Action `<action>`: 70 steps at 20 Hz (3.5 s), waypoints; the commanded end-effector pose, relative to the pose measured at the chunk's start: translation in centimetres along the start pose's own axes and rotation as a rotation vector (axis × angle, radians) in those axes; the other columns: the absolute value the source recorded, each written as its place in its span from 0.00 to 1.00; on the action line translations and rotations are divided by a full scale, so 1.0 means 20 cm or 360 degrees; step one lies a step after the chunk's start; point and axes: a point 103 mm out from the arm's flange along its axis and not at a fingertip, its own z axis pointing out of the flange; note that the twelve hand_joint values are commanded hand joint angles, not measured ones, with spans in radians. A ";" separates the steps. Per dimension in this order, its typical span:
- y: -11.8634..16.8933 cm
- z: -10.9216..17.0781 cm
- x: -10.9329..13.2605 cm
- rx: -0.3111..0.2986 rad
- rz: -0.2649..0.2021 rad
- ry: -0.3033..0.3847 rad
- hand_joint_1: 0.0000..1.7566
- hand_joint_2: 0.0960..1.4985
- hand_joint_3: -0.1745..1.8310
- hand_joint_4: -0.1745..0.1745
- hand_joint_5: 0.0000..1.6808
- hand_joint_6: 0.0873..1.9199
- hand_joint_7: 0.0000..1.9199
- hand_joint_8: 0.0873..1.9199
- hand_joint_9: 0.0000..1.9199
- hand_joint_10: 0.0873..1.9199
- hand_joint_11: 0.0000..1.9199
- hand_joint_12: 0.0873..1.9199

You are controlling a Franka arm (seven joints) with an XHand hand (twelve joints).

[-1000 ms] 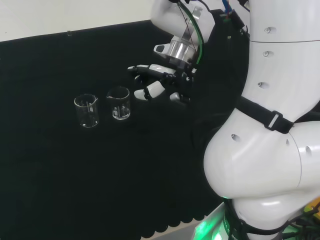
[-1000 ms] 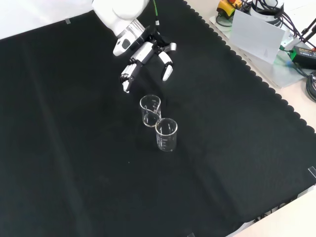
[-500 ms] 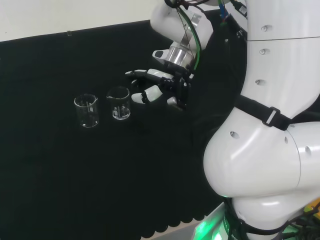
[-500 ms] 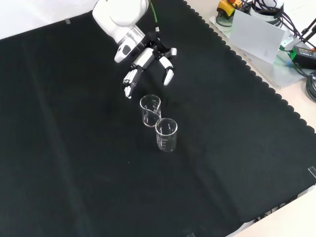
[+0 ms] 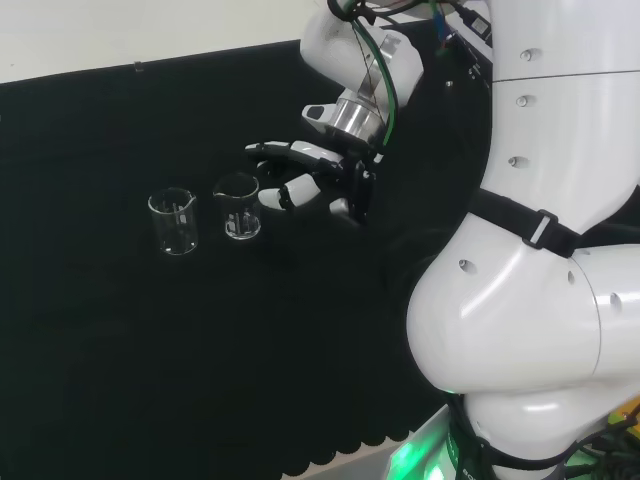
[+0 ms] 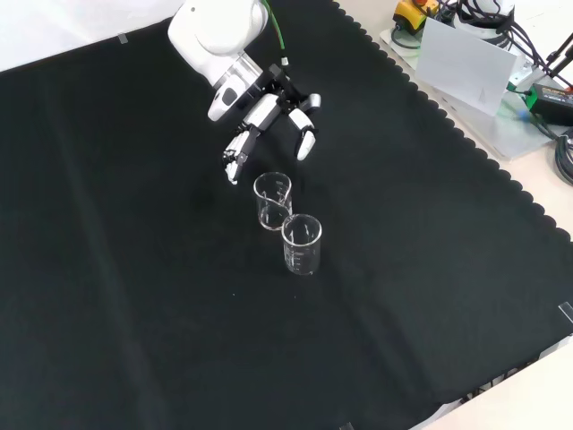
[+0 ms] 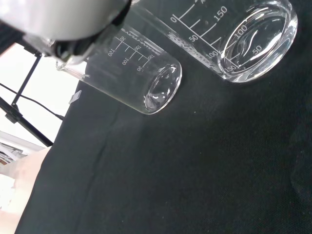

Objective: Pick up the beaker on the right.

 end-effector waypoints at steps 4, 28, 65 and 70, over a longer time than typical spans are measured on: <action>0.02 0.05 -0.01 0.0007 -0.0017 0.0027 0.51 0.18 0.65 0.32 0.12 0.00 0.02 0.26 0.08 0.31 0.00 0.55; 0.08 0.10 0.02 -0.0095 -0.0099 0.0177 0.56 0.19 0.71 0.26 0.18 0.00 0.07 0.28 0.10 0.30 0.00 0.55; 0.13 0.20 0.03 -0.0039 -0.0101 0.0237 0.55 0.16 0.66 0.33 0.01 0.00 0.00 0.08 0.00 0.18 0.00 0.29; 0.13 0.23 0.02 -0.0053 -0.0094 0.0259 0.55 0.16 0.66 0.34 0.03 0.00 0.00 0.15 0.00 0.22 0.00 0.28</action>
